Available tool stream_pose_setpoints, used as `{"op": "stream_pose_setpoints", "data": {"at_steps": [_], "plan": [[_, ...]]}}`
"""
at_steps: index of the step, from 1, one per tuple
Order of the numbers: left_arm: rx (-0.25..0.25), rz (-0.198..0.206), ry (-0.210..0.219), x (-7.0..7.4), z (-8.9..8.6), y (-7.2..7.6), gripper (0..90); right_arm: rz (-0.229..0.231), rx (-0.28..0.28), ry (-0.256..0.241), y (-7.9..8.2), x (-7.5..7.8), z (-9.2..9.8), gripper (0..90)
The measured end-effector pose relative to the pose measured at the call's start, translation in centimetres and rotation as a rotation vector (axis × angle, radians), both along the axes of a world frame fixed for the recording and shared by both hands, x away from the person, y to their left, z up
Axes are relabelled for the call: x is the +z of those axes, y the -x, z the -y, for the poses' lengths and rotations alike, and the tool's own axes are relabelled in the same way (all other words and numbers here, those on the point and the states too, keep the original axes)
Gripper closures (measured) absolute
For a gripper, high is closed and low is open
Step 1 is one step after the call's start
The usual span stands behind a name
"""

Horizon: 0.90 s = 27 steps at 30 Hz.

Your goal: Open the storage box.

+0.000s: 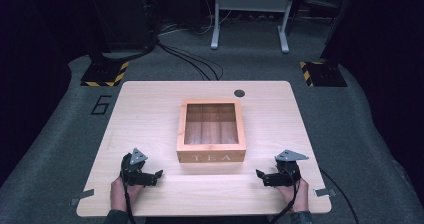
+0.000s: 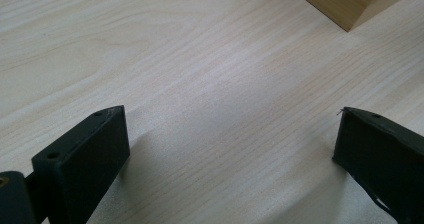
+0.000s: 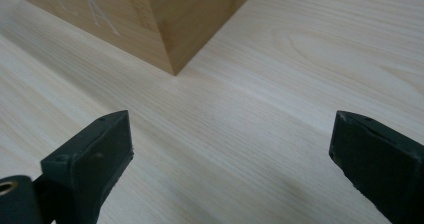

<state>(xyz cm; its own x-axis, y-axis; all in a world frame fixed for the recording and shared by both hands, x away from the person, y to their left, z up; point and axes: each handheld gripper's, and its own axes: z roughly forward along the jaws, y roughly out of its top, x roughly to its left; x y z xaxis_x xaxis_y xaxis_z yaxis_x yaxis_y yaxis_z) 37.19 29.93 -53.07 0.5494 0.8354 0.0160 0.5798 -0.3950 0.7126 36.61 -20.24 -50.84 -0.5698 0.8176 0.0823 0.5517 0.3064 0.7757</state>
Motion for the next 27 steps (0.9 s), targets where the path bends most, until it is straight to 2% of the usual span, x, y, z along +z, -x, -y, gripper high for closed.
{"op": "stream_pose_setpoints", "data": {"at_steps": [6,9,11,16,22,27], "plan": [[0.000,0.000,0.000,0.0,0.0,0.0,1.0,0.013,0.033,-0.005,-0.4,0.4,-1.0,3.6],[0.000,0.000,0.001,0.0,0.0,0.0,1.0,0.025,0.060,-0.025,-0.6,0.9,-1.8,13.3],[0.000,0.000,0.000,0.0,0.0,0.0,1.0,0.043,0.072,-0.026,-0.7,1.1,-2.2,16.0],[0.000,0.000,0.000,0.0,0.0,0.0,1.0,0.095,0.089,-0.038,-0.9,1.7,-3.1,38.0],[0.000,0.000,0.000,0.0,0.0,0.0,1.0,0.118,0.095,-0.026,-1.3,2.2,-3.8,63.3],[0.000,0.000,0.001,0.0,0.0,0.0,1.0,0.133,0.104,-0.009,-1.4,2.3,-4.5,78.4]]}}
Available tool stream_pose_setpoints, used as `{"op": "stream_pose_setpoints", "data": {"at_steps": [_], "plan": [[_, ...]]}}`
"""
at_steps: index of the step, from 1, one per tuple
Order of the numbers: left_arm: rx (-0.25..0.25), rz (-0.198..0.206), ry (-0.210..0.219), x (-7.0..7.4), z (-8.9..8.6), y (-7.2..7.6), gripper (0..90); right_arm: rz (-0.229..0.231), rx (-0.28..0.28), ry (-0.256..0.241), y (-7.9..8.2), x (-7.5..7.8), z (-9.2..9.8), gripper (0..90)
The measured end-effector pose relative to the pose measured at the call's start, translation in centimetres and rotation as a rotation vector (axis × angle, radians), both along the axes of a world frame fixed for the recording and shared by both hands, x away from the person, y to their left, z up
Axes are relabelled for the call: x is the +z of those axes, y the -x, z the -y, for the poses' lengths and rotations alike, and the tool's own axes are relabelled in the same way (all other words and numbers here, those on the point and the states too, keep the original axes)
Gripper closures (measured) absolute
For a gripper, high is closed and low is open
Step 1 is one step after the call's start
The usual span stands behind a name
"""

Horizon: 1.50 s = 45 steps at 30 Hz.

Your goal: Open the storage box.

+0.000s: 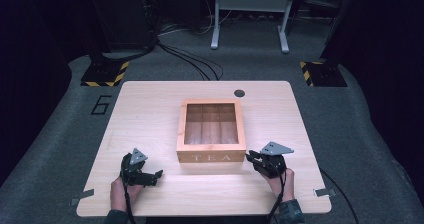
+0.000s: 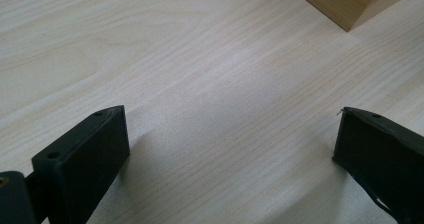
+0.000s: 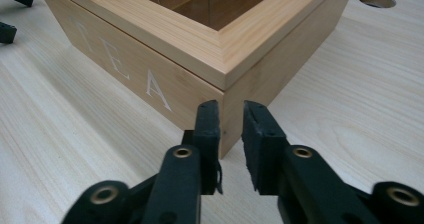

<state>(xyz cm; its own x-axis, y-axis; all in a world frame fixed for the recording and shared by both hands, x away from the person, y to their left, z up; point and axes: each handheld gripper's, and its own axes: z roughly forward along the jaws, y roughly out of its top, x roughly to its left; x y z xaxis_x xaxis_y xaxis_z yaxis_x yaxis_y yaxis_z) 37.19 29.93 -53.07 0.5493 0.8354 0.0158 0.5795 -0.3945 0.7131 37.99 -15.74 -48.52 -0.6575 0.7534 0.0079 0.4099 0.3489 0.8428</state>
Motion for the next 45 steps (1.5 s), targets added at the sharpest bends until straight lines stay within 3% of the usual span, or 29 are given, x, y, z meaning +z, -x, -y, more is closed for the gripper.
{"op": "stream_pose_setpoints", "data": {"at_steps": [6,33,45], "plan": [[0.000,0.000,0.000,0.00,0.00,0.00,1.0,0.005,0.007,-0.008,-0.11,0.21,-0.41,87.1],[0.000,0.000,0.000,0.00,0.00,-0.01,1.0,-0.011,0.023,-0.028,-0.29,0.18,-0.05,89.1],[0.000,0.000,0.000,0.00,0.00,0.00,1.0,-0.013,0.019,-0.063,-0.35,0.09,0.03,89.2]]}}
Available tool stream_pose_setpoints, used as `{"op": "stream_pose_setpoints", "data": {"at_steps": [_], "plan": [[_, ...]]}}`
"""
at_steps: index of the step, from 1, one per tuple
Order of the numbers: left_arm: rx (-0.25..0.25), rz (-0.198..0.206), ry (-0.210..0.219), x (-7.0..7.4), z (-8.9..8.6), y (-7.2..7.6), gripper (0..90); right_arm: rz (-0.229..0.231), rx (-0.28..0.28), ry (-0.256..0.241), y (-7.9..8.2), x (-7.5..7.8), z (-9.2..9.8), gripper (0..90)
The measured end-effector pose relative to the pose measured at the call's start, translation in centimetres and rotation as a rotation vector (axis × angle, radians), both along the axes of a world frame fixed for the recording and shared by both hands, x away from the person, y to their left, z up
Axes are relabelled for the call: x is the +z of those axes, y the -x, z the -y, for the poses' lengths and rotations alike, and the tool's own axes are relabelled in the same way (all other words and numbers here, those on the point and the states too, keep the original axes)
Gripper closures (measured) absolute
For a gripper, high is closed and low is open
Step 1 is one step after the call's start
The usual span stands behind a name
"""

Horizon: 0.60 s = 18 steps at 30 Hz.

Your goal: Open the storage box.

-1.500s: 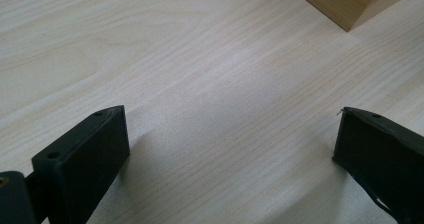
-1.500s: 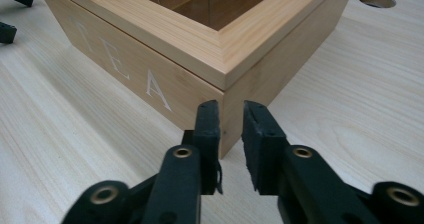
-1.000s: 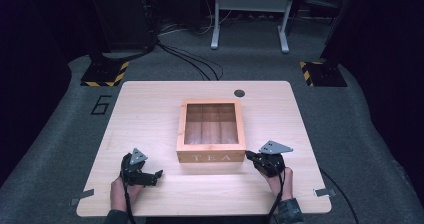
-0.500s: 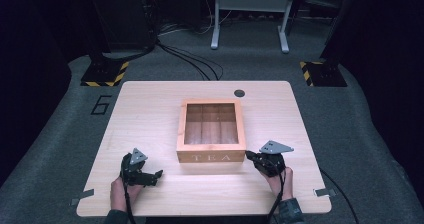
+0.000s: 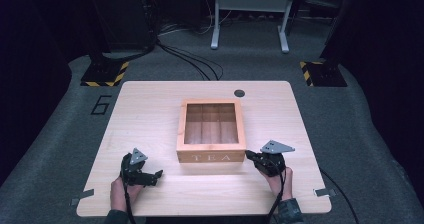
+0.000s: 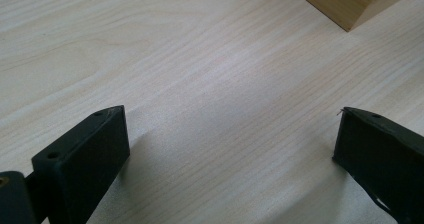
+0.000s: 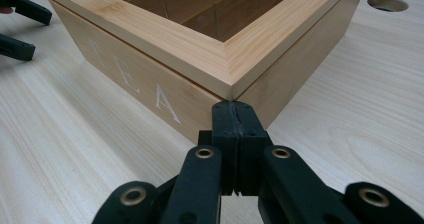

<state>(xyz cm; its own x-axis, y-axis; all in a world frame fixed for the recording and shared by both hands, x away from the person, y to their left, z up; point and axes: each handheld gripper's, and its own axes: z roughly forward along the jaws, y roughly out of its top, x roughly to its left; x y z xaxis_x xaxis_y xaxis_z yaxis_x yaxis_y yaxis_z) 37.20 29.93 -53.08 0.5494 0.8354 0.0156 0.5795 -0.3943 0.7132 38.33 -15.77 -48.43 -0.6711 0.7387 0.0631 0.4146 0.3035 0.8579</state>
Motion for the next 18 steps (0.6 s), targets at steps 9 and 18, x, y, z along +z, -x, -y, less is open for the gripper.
{"op": "stream_pose_setpoints", "data": {"at_steps": [9,18], "plan": [[-0.001,-0.001,0.001,0.01,-0.01,0.00,1.0,0.013,-0.005,0.004,-0.05,0.31,-0.13,89.2],[0.000,-0.001,0.001,0.01,0.00,0.00,1.0,0.023,-0.005,-0.016,-0.01,0.77,-0.08,89.0]]}}
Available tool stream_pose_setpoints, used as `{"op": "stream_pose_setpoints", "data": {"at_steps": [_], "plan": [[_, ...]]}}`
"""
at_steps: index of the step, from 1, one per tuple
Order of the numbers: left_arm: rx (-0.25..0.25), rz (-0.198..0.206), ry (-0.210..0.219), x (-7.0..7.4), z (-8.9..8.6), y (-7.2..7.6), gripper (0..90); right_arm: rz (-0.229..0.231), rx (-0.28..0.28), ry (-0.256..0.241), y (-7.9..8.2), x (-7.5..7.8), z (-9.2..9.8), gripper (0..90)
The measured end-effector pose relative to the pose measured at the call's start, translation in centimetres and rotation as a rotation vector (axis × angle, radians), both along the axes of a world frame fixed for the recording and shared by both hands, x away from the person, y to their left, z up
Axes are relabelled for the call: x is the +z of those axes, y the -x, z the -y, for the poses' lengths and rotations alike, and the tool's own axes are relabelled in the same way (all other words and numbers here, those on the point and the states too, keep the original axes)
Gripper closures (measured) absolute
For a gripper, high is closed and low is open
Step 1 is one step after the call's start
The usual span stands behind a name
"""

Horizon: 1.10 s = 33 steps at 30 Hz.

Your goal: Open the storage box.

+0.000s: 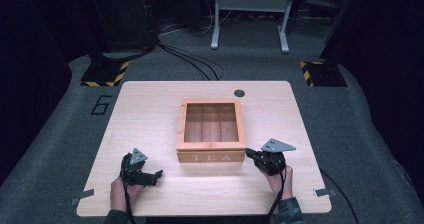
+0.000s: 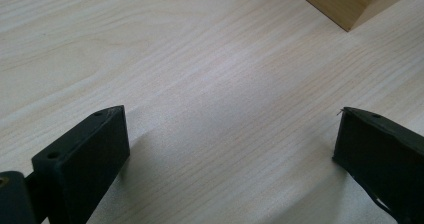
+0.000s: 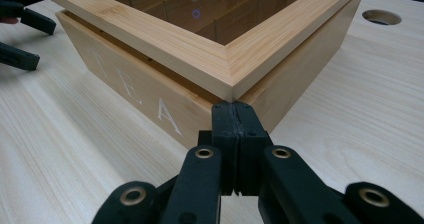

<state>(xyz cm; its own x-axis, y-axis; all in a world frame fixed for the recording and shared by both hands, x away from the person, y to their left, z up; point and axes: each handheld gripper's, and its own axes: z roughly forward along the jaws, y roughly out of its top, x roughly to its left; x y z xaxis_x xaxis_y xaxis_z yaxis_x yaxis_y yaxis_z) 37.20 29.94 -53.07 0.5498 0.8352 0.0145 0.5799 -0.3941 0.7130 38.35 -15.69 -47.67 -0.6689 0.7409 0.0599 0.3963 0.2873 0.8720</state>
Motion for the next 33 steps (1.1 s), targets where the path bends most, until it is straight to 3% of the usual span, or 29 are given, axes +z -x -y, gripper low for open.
{"op": "stream_pose_setpoints", "data": {"at_steps": [33], "plan": [[0.001,0.001,-0.002,0.0,0.0,0.0,1.0,0.059,-0.005,-0.016,-0.4,1.7,-0.2,89.0]]}}
